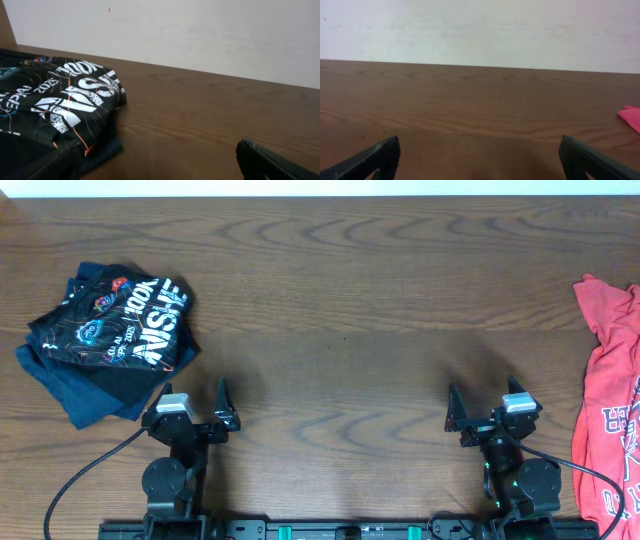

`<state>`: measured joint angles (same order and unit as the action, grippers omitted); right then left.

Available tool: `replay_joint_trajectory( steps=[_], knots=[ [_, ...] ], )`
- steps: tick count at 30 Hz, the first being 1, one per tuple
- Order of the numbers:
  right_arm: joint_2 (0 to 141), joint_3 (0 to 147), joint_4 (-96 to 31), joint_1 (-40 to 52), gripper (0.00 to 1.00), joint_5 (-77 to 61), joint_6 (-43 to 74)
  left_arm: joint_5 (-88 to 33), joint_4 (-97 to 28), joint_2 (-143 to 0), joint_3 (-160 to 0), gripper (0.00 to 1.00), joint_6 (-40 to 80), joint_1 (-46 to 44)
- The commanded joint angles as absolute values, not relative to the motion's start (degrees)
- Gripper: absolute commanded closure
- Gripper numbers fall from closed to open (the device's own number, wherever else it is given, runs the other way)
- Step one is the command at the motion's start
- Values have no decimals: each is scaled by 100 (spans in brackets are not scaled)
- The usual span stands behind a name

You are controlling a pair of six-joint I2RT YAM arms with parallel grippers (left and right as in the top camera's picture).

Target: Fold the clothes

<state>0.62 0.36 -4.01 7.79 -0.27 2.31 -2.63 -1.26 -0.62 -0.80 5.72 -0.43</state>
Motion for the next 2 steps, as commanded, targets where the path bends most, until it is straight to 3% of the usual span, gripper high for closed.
replay_joint_trajectory(
  steps=[1, 2],
  knots=[
    [27, 32, -425, 816, 1, -64, 163, -189, -392, -30, -25, 2, 495, -19],
    [27, 32, -425, 816, 1, -64, 163, -189, -390, -30, -23, 2, 495, -19]
  ],
)
